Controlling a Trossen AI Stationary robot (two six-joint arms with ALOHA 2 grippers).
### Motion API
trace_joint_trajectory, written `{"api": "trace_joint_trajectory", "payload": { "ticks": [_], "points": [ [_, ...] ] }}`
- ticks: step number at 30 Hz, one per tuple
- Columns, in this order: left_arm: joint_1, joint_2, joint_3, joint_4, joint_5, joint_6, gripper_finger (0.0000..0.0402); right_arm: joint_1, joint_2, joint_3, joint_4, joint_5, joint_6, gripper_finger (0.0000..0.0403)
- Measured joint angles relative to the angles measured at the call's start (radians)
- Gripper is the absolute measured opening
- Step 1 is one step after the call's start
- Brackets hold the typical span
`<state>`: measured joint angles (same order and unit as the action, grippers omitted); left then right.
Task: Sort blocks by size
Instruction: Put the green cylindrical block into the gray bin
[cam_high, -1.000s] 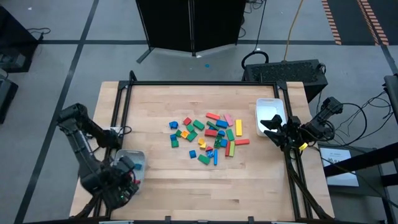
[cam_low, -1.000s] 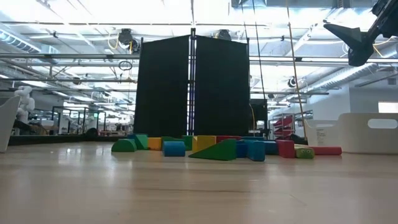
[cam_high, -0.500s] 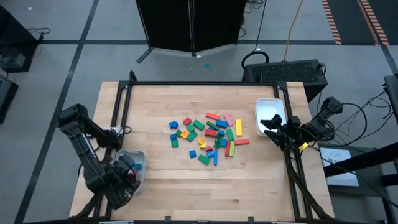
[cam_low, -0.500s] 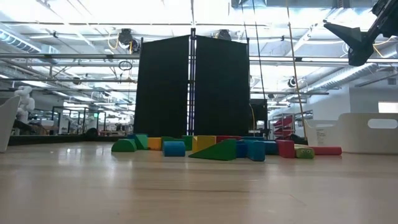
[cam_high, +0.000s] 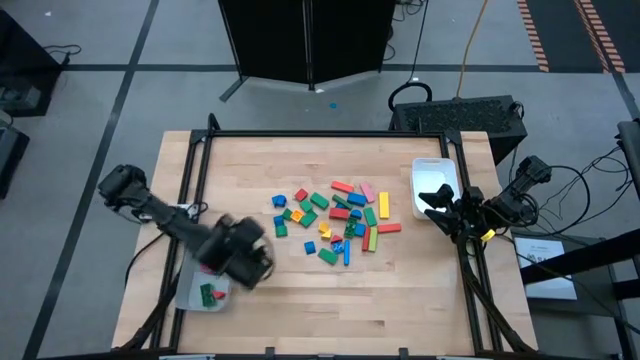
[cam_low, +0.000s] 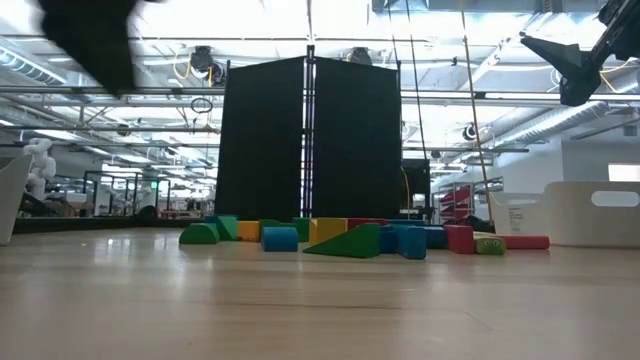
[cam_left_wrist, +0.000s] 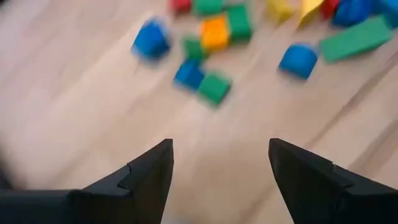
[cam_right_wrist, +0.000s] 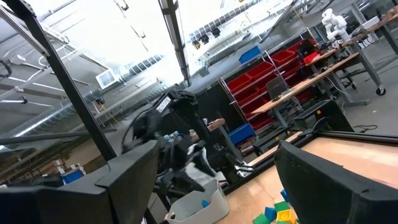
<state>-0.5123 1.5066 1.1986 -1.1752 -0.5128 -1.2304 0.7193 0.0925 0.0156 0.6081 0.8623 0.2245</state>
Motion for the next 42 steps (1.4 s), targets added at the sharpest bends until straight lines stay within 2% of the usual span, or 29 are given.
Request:
{"api": "trace_joint_trajectory", "payload": {
  "ticks": [3,6,13,17,20,25,42],
  "points": [
    [0.129,0.0,-0.051,0.176,0.016,0.286,0.0264,0.0,0.0,0.0,-0.012,0.0,0.0,0.0313],
    [0.219,0.0,-0.12,0.307,0.085,0.484,0.0263,0.0,0.0,0.0,-0.018,0.0,0.0,0.0313],
    [0.322,0.0,-0.261,0.466,0.236,0.731,0.0242,0.0,0.0,0.0,-0.029,0.0,0.0,0.0313],
    [0.34,0.0,-0.295,0.527,0.258,0.832,0.024,0.0,0.0,0.0,-0.033,0.0,0.0,0.0313],
    [0.357,0.0,-0.314,0.576,0.261,0.896,0.0239,0.0,0.0,0.0,-0.035,0.0,0.0,0.0313],
    [0.39,0.01,-0.351,0.636,0.353,0.951,0.0239,0.0,0.0,0.0,-0.037,0.0,0.0,0.0313],
    [0.41,0.153,-0.385,0.743,0.39,1.008,0.0239,0.0,0.0,0.0,-0.061,0.01,-0.001,0.0313]
  ]
}}
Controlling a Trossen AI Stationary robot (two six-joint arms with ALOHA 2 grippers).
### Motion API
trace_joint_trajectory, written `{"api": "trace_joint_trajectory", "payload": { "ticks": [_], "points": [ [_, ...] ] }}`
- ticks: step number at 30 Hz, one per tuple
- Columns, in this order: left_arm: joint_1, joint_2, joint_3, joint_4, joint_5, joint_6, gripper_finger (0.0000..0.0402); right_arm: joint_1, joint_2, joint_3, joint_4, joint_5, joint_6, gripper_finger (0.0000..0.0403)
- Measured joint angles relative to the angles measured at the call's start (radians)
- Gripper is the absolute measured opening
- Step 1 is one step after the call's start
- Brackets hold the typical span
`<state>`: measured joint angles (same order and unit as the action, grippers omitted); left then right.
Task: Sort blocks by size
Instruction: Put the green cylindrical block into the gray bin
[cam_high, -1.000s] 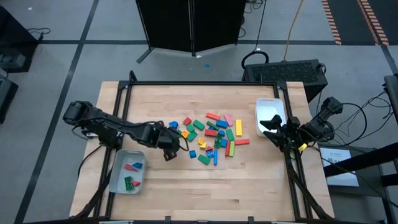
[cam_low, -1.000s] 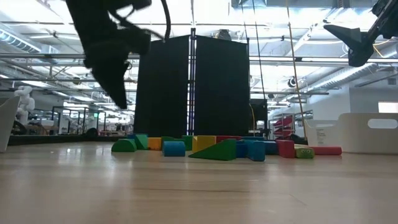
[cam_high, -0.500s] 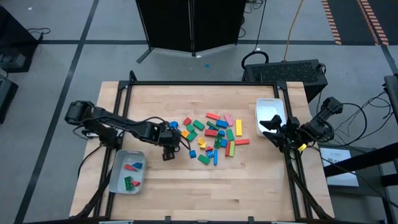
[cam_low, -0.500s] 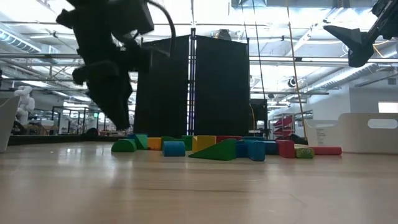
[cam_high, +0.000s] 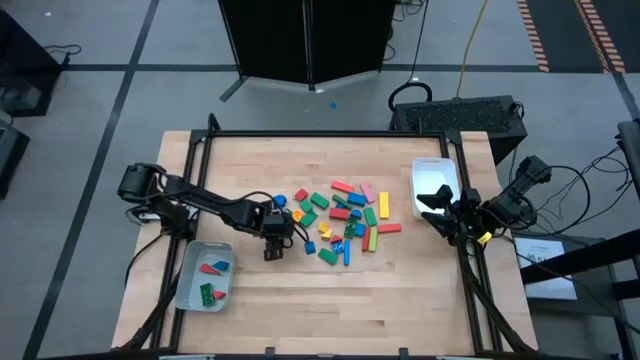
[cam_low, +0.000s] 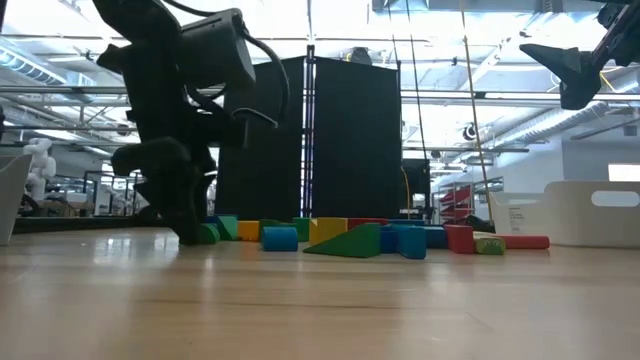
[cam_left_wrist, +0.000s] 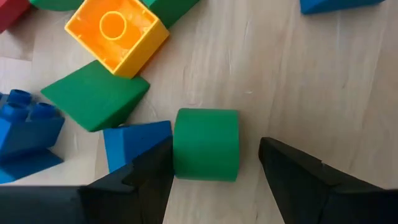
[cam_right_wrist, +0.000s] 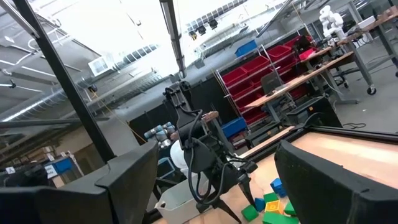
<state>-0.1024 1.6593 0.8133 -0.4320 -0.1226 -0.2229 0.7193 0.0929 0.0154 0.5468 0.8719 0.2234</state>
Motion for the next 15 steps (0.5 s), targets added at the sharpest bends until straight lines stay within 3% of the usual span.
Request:
{"api": "trace_joint_trajectory", "payload": {
  "ticks": [4,8,15],
  "points": [
    [-0.001,0.014,-0.001,0.015,0.002,-0.004,0.0208,0.0,0.0,0.0,-0.001,0.0,0.0,0.0313],
    [-0.001,0.015,0.007,0.01,0.007,-0.006,0.0124,0.0,0.0,0.0,-0.004,0.0,0.0,0.0313],
    [-0.006,-0.008,0.026,-0.03,0.02,-0.11,0.0117,0.0,0.0,0.0,-0.007,0.0,0.0,0.0313]
  ]
}}
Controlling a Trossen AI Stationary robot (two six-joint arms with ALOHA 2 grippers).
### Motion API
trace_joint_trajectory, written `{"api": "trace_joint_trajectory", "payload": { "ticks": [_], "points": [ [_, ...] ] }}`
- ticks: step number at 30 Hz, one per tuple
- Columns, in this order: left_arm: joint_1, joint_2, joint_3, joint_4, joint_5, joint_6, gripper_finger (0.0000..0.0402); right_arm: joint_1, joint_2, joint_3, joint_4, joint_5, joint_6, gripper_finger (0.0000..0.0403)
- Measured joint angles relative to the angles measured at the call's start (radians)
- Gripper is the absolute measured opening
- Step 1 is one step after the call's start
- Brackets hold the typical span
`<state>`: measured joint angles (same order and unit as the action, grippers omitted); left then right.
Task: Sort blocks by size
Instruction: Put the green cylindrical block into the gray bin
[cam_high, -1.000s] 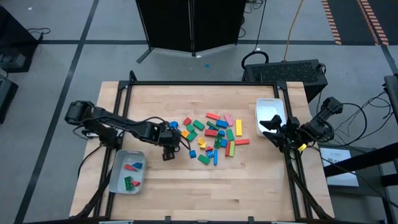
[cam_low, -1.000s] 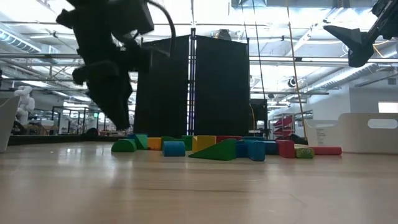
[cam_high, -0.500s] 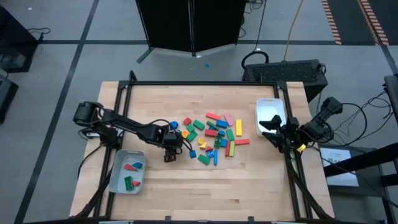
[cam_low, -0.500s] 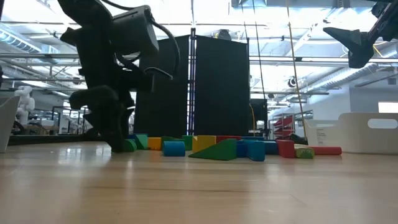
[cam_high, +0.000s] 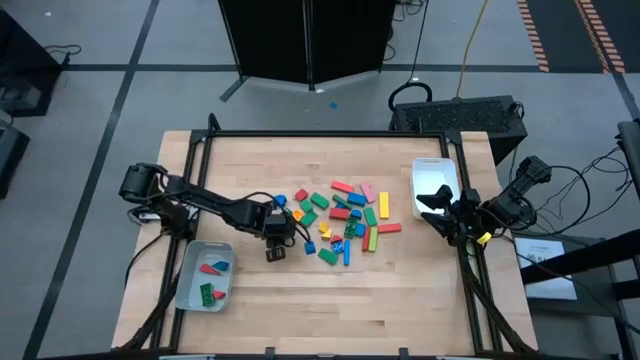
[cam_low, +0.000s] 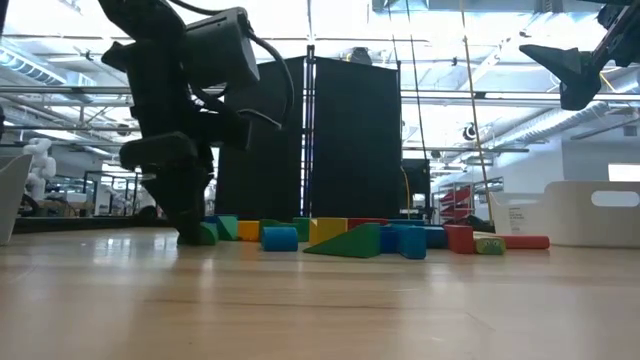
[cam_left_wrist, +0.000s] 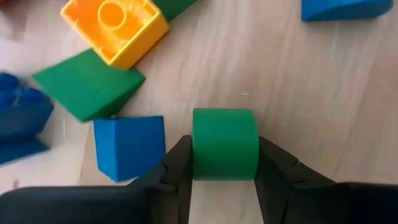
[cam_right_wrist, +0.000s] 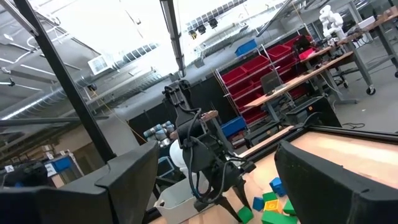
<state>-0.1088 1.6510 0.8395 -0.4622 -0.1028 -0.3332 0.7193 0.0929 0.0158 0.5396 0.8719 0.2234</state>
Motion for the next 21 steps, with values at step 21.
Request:
{"api": "trace_joint_trajectory", "payload": {
  "ticks": [21],
  "points": [
    [-0.581,-0.422,0.112,-0.632,0.014,-0.946,0.0117,0.0,0.0,0.0,0.005,0.004,0.0,0.0313]
  ]
}}
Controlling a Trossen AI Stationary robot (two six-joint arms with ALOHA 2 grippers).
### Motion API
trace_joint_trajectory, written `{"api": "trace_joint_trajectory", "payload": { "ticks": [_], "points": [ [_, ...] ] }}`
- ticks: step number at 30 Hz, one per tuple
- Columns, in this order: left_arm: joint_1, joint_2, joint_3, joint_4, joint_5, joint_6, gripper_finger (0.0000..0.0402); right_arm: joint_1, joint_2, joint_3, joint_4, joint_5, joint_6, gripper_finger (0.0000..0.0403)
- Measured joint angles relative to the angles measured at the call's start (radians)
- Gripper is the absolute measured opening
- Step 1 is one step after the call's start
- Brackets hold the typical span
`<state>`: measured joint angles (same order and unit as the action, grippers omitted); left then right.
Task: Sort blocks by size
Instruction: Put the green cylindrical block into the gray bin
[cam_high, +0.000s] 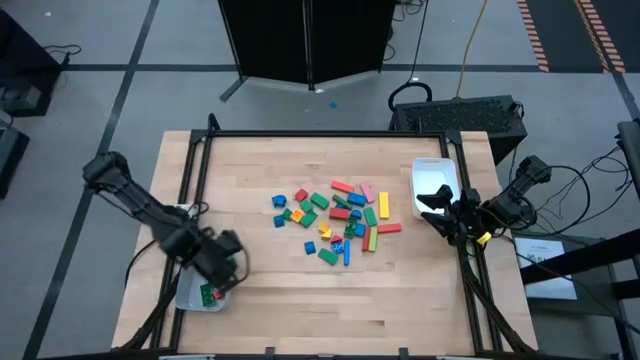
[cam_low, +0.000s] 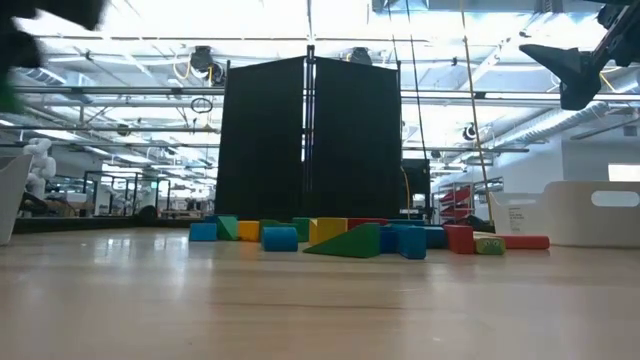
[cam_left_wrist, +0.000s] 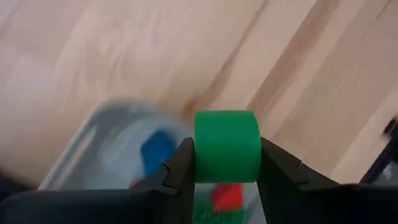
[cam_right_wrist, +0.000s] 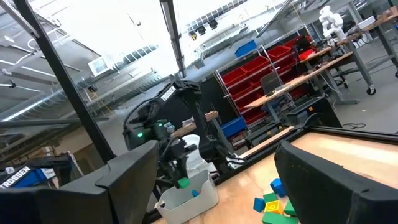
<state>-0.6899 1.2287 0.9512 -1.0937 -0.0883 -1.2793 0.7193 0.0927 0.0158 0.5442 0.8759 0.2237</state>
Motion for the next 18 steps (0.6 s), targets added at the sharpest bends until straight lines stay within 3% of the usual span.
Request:
{"api": "trace_joint_trajectory", "payload": {
  "ticks": [6,11,18],
  "points": [
    [-0.141,-0.002,-0.008,-0.093,0.007,-0.164,0.0117,0.0,0.0,0.0,0.007,0.085,0.003,0.0313],
    [-0.201,-0.001,-0.015,-0.105,0.002,-0.233,0.0119,0.0,0.0,0.0,0.013,0.087,0.004,0.0313],
    [-0.19,0.0,-0.015,-0.156,0.02,-0.305,0.0267,0.0,0.0,0.0,0.013,0.087,0.008,0.0313]
  ]
}}
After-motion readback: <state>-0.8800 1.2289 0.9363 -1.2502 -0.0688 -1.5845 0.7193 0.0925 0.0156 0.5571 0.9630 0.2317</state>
